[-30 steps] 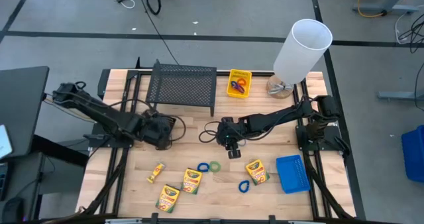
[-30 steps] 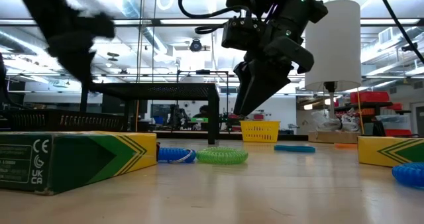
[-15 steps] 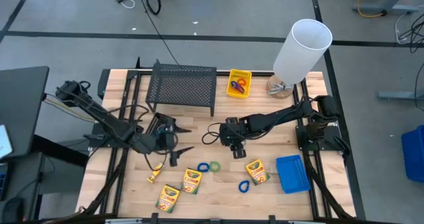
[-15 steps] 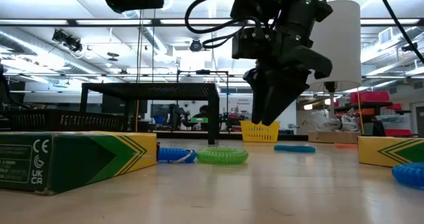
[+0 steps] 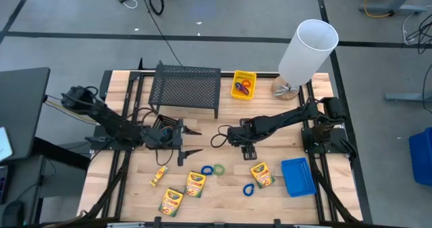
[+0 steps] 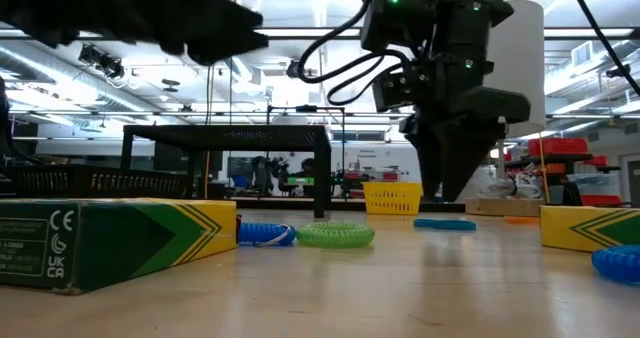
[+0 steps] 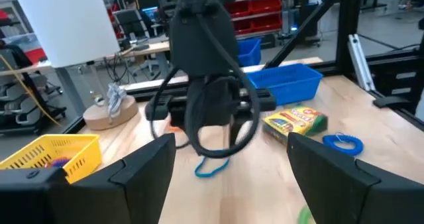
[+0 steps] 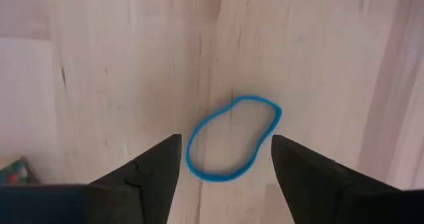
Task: Pick & Place Office Desk Supplies
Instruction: Put the blue rubber band into the black bin
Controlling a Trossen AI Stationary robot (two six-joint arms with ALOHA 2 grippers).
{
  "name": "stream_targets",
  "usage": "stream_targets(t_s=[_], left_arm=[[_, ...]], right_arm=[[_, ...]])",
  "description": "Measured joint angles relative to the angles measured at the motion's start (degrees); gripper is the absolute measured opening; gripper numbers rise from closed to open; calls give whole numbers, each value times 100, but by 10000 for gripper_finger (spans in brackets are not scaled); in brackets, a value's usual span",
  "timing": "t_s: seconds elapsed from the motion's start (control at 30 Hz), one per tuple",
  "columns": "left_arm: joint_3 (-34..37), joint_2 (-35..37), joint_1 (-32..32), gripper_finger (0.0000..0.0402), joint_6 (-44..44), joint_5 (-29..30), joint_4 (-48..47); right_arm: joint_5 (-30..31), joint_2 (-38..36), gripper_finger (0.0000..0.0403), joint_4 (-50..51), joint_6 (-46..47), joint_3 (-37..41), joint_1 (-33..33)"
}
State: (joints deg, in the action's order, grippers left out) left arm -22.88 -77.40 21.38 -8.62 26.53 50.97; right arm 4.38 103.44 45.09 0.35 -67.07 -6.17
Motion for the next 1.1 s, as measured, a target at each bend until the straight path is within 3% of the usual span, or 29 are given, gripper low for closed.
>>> stream_targets(t_s=[0.13,0.33,0.57,0.77,1.0,1.1], left_arm=[[78,-51,-192,298,-21,-243,59],[145,-51,-276,298,-44,-302,73],[145,-49,-274,298,-42,-305,131],[145,-49,-268,298,-19,-307,123],[145,-49,-268,298,6,-305,117],[143,-49,-268,298,12,-306,114]], right_arm=[[-45,0,244,32,36,48,3],[-651,4,244,-720,157,713,128],[-475,-37,229,-1284,325,1093,99],[-167,-27,158,-1404,490,1119,8],[-4,-9,21,-1569,542,1123,12],[-27,-9,10,-1582,543,1126,13]])
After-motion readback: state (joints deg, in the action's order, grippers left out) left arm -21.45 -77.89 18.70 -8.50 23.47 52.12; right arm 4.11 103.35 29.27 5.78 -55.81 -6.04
